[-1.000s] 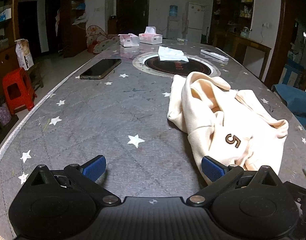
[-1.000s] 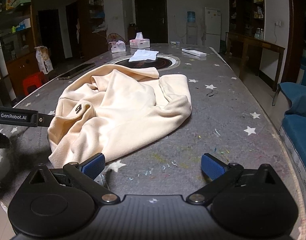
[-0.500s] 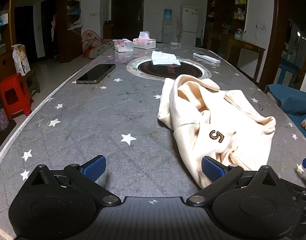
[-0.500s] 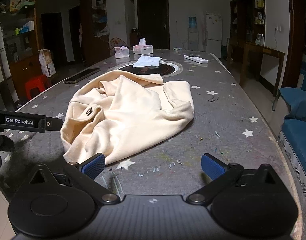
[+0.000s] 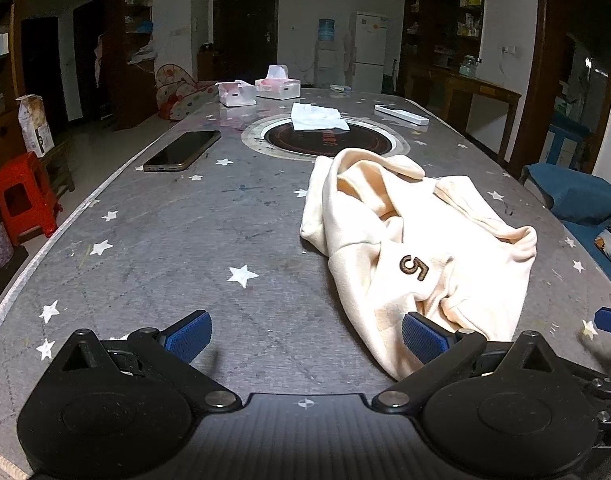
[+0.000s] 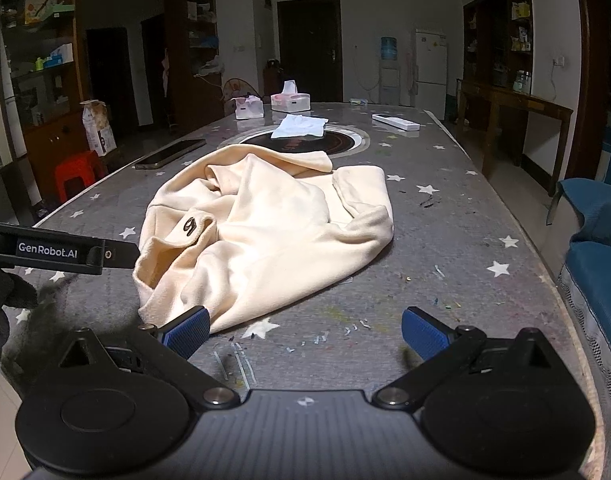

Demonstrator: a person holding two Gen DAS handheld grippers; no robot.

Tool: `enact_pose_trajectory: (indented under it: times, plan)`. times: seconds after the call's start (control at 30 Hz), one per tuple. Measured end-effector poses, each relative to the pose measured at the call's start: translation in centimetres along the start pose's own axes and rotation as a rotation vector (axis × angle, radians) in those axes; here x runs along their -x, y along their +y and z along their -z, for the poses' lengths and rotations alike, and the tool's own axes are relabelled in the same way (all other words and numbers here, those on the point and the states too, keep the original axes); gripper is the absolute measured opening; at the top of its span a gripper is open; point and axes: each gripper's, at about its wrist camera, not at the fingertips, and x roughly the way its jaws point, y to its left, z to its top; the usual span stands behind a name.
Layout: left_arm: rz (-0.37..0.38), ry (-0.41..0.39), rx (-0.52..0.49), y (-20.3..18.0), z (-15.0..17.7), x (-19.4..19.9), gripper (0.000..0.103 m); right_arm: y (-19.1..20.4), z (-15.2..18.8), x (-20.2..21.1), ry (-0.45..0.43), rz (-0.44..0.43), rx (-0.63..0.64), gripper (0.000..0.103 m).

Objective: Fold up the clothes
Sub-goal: 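Approach the crumpled cream sweatshirt with both grippers open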

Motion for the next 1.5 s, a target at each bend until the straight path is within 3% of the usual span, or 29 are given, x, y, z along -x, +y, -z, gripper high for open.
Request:
enact_pose_trajectory:
  times: [1.5]
  plan:
    - [0.066,-0.015,-0.053,-2.2,-0.1,0.5,0.103,0.0,-0.2,0.7,-0.009,-0.006,-0.001,0.103]
